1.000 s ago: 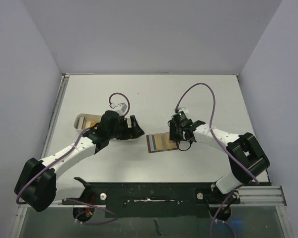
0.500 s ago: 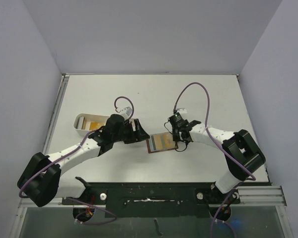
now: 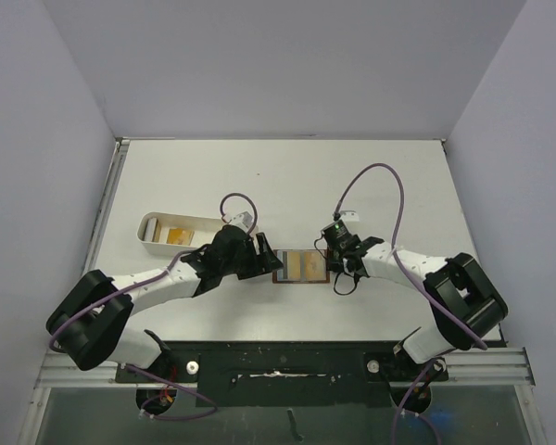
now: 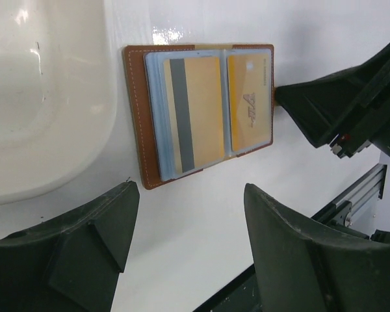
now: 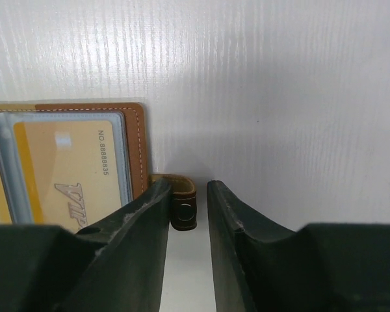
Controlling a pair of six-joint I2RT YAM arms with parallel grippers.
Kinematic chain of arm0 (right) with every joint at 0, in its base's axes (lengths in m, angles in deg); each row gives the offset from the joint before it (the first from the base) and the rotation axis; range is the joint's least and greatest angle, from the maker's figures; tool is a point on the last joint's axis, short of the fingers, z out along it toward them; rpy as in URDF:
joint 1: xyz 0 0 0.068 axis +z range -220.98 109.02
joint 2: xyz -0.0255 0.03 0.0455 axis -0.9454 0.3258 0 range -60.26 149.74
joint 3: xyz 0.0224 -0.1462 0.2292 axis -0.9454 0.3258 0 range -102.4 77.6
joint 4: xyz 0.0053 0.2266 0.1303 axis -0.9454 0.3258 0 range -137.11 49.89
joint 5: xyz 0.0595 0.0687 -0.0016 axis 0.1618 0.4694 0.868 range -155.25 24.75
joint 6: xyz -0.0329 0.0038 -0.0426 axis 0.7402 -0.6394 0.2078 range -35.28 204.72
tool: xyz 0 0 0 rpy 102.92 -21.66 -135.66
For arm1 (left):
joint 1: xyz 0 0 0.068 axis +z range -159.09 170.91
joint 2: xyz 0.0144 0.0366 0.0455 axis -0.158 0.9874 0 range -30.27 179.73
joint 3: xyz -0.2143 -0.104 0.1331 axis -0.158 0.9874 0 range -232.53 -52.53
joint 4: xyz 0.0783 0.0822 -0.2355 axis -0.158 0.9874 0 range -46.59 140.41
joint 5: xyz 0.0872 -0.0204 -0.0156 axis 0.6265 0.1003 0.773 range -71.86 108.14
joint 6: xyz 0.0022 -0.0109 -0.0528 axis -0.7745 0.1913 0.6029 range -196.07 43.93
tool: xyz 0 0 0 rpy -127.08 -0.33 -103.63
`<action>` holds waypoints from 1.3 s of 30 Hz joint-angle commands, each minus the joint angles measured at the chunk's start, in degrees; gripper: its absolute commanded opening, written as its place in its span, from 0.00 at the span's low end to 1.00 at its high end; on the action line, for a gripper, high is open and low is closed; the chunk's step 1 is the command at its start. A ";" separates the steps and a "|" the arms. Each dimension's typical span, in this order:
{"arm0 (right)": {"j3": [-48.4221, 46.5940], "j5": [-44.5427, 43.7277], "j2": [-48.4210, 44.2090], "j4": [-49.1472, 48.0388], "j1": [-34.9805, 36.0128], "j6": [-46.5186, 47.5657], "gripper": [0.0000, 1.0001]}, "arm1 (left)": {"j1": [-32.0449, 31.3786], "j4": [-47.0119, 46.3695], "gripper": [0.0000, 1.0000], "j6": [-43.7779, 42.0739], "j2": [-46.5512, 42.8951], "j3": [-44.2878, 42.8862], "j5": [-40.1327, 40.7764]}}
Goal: Put the credit cards into the card holder
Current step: Close the card holder at the center of the board.
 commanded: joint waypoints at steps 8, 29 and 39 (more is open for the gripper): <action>-2.56 -7.62 -4.67 3.95 1.91 -0.46 0.38 | -0.43 -3.53 0.64 -0.03 -0.82 -0.82 3.34; 5.00 -0.59 -9.16 -4.27 -0.32 -4.60 0.00 | -2.07 -3.19 0.60 0.60 2.73 -3.10 4.35; 11.16 7.37 -13.49 -10.64 -4.69 -4.91 0.00 | -3.70 -1.16 0.62 1.17 6.05 -4.33 9.31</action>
